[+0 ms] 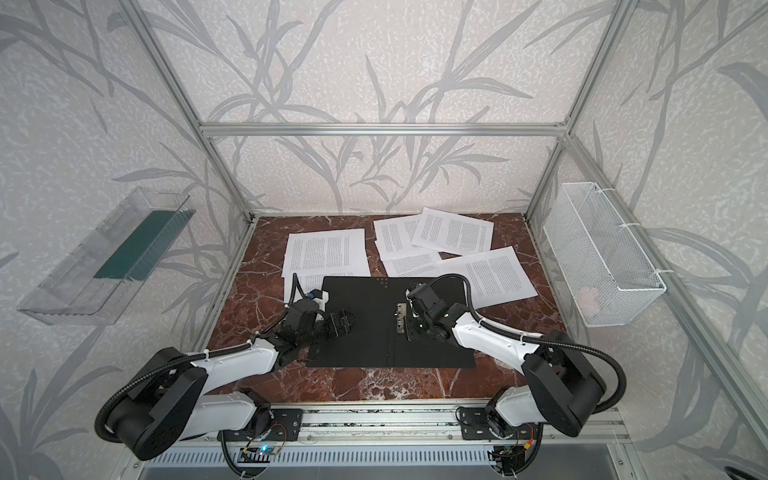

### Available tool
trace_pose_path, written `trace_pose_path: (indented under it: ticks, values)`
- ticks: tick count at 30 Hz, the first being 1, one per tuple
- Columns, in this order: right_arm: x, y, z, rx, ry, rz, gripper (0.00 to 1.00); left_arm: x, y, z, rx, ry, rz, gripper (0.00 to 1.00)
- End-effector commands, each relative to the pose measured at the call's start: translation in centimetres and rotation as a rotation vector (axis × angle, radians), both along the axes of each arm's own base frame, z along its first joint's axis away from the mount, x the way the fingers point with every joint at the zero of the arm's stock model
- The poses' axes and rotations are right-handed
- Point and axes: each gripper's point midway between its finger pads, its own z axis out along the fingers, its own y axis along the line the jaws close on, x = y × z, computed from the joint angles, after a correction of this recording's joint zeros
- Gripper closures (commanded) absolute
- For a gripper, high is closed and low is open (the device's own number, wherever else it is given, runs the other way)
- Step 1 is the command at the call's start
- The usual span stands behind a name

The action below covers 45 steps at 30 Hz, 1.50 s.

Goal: Put the files into the folder

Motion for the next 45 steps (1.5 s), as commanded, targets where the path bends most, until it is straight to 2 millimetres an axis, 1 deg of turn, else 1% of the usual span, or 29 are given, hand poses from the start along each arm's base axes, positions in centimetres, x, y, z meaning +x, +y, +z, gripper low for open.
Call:
trace_pose_path:
  ticks: [1,5,8,10,14,16,17,19,21,22,23,24,25,27,28,29,31,32,33,35,38,39,41,43,45]
  values:
    - [0.2,2.2,0.0,0.07,0.014,0.043,0.85,-6.2,4.8,-7.4,0.219,0.312,0.054,0.04]
    - [2.3,3.0,0.2,0.074,0.01,0.029,0.85,-6.2,4.7,-7.3,0.217,0.308,0.048,0.04]
    - [4.8,3.0,0.4,0.085,0.022,0.009,0.86,-6.1,4.7,-7.2,0.215,0.304,0.046,0.04]
    - [6.7,2.9,0.3,0.04,0.015,0.009,0.87,-6.1,4.6,-7.2,0.212,0.304,0.046,0.04]
    - [9.8,3.9,-0.8,0.078,0.073,0.011,0.89,-6.0,4.5,-7.3,0.21,0.304,0.041,0.04]
    - [11.6,3.9,-1.3,0.098,0.112,-0.006,0.93,-5.9,4.4,-7.2,0.204,0.303,0.04,0.04]
    - [12.1,4.0,-1.1,0.113,0.116,-0.008,0.94,-5.8,4.2,-7.0,0.199,0.301,0.038,0.04]
    - [13.1,4.2,0.0,0.123,0.093,-0.013,0.93,-5.6,3.9,-6.5,0.184,0.295,0.033,0.04]
    - [13.7,4.5,2.2,0.136,0.054,-0.004,0.9,-5.2,3.6,-5.7,0.171,0.28,0.028,0.04]
    - [13.8,4.6,3.6,0.149,0.029,0.003,0.88,-4.9,3.3,-5.0,0.159,0.268,0.022,0.04]
    - [13.9,4.6,4.9,0.16,0.005,0.007,0.86,-4.5,3.0,-4.2,0.147,0.25,0.015,0.04]
    - [13.8,4.7,6.2,0.173,-0.02,0.01,0.81,-4.1,2.7,-3.3,0.136,0.233,0.012,0.04]
    - [13.5,4.6,7.8,0.185,-0.049,0.013,0.73,-3.6,2.3,-2.2,0.121,0.214,0.009,0.04]
    - [12.8,4.4,9.5,0.194,-0.078,0.014,0.61,-2.8,1.8,0.2,0.089,0.164,0.011,0.04]
    - [12.3,4.0,10.7,0.202,-0.098,0.012,0.54,-2.3,1.7,1.5,0.078,0.136,0.019,0.04]
    - [11.7,3.7,11.1,0.204,-0.102,0.007,0.47,-2.0,1.9,2.9,0.066,0.108,0.042,0.04]
    - [10.7,3.0,11.5,0.204,-0.104,0.001,0.36,-1.5,2.5,4.9,0.038,0.05,0.1,0.04]
    - [10.1,2.6,11.5,0.2,-0.102,-0.003,0.34,-1.1,3.1,5.9,0.026,0.012,0.147,0.04]
    - [9.7,2.2,11.4,0.198,-0.104,-0.008,0.29,-0.9,3.9,6.8,0.016,-0.025,0.197,0.04]
    - [8.3,1.4,11.2,0.197,-0.099,-0.012,0.21,-1.2,6.3,8.5,0.039,-0.079,0.3,0.02]
    - [6.5,0.0,10.9,0.186,-0.111,-0.024,0.13,-1.5,9.1,10.5,0.078,-0.13,0.406,0.01]
    - [5.8,-0.4,11.0,0.194,-0.126,-0.024,0.11,-1.5,9.9,10.9,0.079,-0.134,0.434,0.01]
    - [5.1,-1.1,11.1,0.2,-0.154,-0.03,0.07,-1.1,10.9,11.3,0.063,-0.128,0.475,0.01]
    - [4.5,-1.6,11.2,0.191,-0.185,-0.026,0.04,-0.1,11.8,11.3,0.028,-0.102,0.509,0.01]
    - [4.2,-1.8,11.3,0.202,-0.216,-0.021,0.02,1.3,12.6,11.2,-0.01,-0.071,0.541,0.01]
